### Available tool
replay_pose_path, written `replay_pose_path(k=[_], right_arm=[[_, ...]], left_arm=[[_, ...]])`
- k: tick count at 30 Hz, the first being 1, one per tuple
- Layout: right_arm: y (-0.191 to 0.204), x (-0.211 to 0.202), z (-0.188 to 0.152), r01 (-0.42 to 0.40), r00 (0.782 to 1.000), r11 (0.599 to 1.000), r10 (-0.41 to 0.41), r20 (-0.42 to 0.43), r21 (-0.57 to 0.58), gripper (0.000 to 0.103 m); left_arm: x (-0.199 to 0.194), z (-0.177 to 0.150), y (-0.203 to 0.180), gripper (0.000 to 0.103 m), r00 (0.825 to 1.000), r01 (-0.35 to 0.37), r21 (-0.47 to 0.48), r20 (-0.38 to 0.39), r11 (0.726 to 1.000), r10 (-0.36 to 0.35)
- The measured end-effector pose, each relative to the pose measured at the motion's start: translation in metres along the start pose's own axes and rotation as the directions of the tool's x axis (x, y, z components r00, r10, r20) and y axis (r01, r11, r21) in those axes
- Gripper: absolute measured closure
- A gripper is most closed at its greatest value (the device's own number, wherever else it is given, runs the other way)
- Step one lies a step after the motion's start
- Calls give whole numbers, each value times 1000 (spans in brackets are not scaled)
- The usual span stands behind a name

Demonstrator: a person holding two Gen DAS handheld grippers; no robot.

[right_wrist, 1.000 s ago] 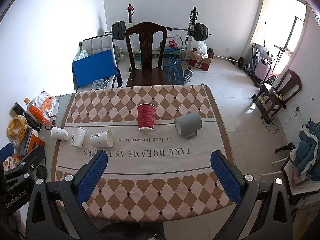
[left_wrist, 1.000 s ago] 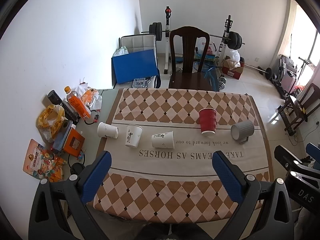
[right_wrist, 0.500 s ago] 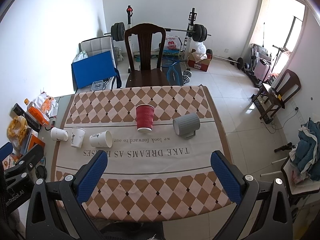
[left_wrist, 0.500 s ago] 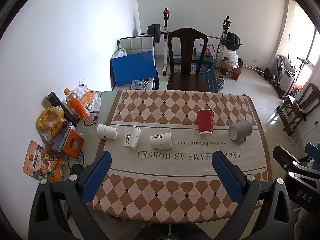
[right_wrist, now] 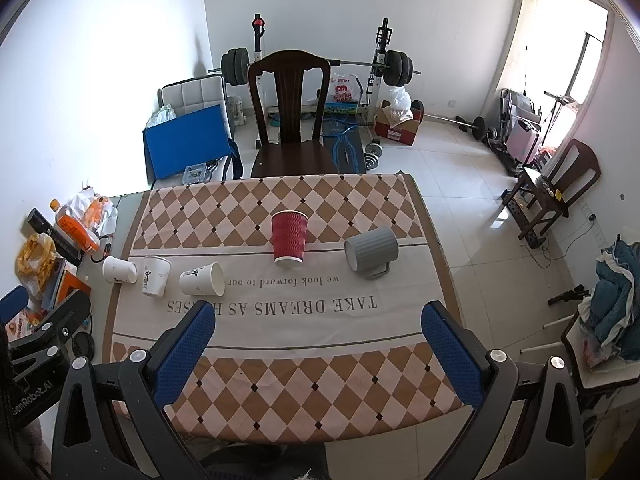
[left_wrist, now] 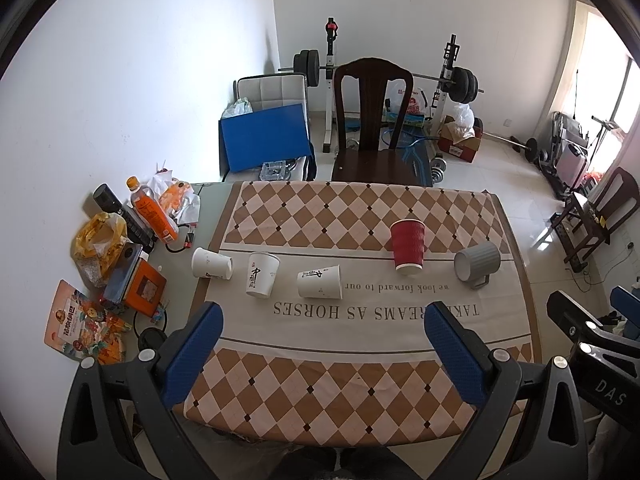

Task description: Flip cup upright

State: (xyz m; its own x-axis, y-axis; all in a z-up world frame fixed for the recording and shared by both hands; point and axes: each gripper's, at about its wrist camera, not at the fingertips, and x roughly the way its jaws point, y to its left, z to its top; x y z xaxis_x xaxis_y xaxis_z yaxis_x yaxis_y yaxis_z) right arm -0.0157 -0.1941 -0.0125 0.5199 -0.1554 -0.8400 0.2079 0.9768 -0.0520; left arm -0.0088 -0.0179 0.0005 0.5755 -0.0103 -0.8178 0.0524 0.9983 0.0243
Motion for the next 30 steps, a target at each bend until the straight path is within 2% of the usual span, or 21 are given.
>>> replay_pose_path(k=[1,5,8,13,18,19,20,24,30], right_arm=[[-2,0,-2,2,1000,1000,-2,2,0,0],[-5,-2,2,1,1000,1000,-1,6,5,0],[-28,-24,15,2,1000,1000,-3,6,14,0],[-34,-9,18,32,999,997,-30,-23,65,0],[-38,43,2,121,987,986,-108,-118,110,0],[-40,58,-6,141,982,983,-124,-139,117,0],[-43,73,-10,162,975,979,-140,-172,121,0],[-59,132,-30,203,947,971,-163,-276,125,0],[-85,222,-48,218,908,970,-161,-388,108,0]], left_arm=[[-7,6,-10,0,1000,-1,2,-1,1000,1],[-7,6,-8,0,1000,-1,1,-3,1000,1],[-6,13,-15,0,1000,-3,5,-6,1000,3],[22,26,-27,0,999,-23,21,-26,1000,23],[81,29,-45,0,994,-20,77,-104,997,28],[95,22,-30,0,993,-14,82,-113,997,23],[108,21,-34,0,991,-20,94,-130,995,32],[160,19,-56,0,973,-23,138,-223,990,53],[235,16,-92,0,943,-22,172,-325,985,78]])
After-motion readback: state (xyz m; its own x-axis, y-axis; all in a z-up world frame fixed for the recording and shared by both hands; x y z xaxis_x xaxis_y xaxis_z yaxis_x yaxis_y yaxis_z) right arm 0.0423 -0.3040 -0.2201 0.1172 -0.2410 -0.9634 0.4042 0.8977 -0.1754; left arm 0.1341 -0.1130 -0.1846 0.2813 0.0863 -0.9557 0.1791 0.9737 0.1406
